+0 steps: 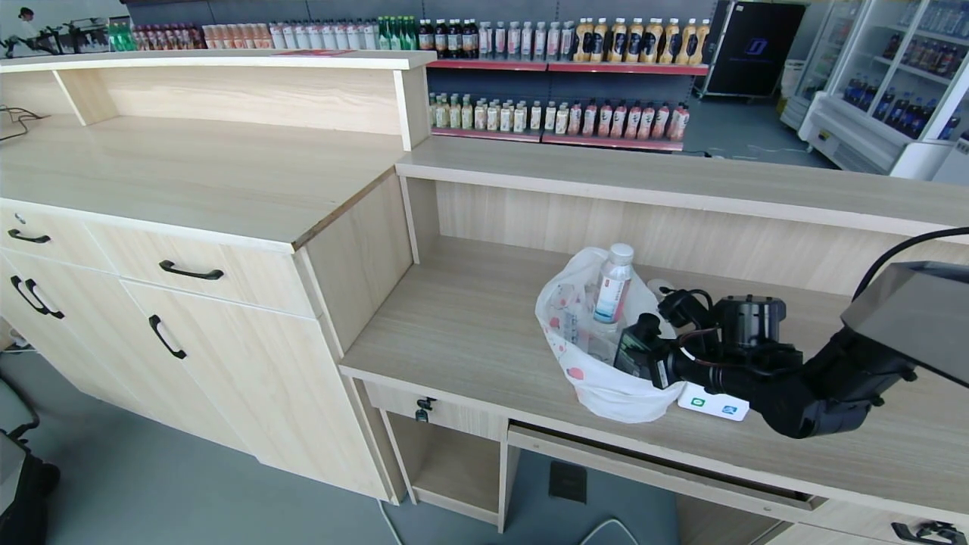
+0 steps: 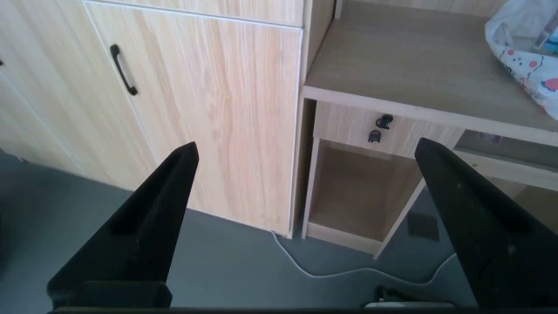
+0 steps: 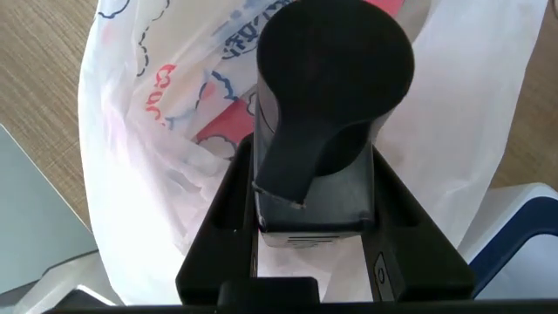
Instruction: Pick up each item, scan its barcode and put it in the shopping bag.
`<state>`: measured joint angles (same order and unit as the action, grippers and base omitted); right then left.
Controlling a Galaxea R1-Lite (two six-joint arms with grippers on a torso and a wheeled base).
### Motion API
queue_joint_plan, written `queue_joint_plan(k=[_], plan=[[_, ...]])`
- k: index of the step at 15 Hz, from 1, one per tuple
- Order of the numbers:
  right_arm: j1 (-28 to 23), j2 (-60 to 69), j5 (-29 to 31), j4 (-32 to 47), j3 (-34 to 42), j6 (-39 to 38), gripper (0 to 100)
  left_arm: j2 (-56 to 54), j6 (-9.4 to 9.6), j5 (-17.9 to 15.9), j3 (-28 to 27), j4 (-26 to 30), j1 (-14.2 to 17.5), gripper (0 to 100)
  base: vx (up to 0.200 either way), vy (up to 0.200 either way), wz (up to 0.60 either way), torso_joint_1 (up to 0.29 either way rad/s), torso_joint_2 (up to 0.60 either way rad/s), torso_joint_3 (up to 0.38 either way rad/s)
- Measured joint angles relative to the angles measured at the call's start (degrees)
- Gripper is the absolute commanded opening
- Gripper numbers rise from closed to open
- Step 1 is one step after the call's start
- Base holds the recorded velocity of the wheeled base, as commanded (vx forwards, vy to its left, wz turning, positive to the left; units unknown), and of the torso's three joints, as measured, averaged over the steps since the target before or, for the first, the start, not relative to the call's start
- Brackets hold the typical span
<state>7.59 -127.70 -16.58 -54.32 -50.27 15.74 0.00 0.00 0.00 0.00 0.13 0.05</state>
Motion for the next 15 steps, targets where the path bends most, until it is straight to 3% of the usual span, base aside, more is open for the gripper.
queue_joint_plan(k=[1,11,13,15], plan=[[-0.02,0.0,0.0,0.0,0.28,0.38,100,0.0,0.0,0.0,0.0,0.0,0.0,100,0.0,0.0,0.0,0.0,0.0,0.0],[-0.44,9.31,0.05,0.67,-0.61,0.0,100,0.0,0.0,0.0,0.0,-0.02,0.0,100,0.0,0.0,0.0,0.0,0.0,0.0],[-1.97,15.24,0.33,0.67,2.27,4.35,100,0.0,0.0,0.0,0.0,-0.02,0.0,100,0.0,0.0,0.0,0.0,0.0,0.0],[-5.51,20.83,2.19,0.71,4.94,12.03,100,0.0,0.0,0.0,0.0,-0.02,0.0,100,0.0,0.0,-0.6,0.002,0.0,0.0]])
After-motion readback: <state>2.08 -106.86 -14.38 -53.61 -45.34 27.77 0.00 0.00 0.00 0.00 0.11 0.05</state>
